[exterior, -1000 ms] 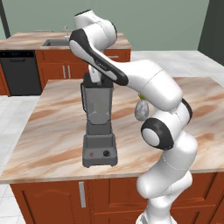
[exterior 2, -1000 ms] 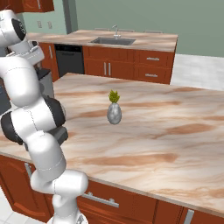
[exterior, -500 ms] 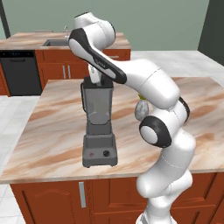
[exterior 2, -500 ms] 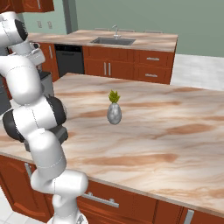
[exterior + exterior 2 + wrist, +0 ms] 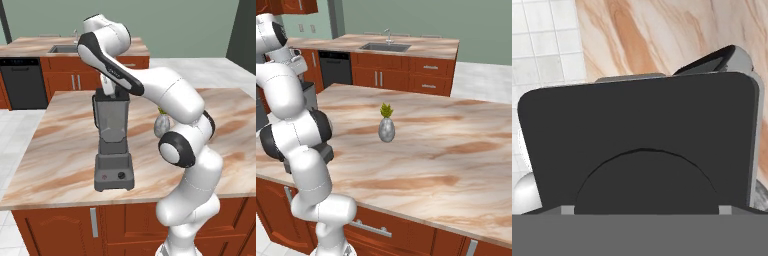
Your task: Grab the lime and onion from the fridge, place them in the blender, close the lid, and turn on the blender to create a marinade.
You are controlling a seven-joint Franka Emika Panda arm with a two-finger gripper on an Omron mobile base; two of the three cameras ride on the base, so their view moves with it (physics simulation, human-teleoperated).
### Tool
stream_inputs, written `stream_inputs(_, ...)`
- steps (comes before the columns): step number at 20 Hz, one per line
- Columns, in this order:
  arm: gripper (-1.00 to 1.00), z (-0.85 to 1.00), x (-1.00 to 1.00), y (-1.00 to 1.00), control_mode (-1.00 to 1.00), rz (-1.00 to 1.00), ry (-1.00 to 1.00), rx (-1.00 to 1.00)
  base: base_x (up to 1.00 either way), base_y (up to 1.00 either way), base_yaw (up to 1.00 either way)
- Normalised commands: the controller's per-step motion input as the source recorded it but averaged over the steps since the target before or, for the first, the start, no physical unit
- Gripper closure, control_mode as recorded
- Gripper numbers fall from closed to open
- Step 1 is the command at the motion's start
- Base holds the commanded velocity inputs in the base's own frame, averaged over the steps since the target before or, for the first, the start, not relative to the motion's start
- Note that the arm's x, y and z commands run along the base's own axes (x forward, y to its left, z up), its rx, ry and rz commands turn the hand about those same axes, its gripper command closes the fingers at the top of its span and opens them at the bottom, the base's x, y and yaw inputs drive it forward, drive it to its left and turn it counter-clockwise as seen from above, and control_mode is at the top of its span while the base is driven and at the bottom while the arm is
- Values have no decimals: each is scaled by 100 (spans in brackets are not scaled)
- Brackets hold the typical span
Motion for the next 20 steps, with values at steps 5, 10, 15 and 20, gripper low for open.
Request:
stream_inputs(5,-100,-25,-7,0,-100,0,-2,-1,0,0,0)
stream_inputs(10,-100,-24,0,0,-100,0,-7,0,0,0,0)
stream_inputs(15,-100,-11,0,4,-100,0,-11,0,0,0,0)
stream_inputs(20,-100,0,15,43,-100,0,-7,0,0,0,0)
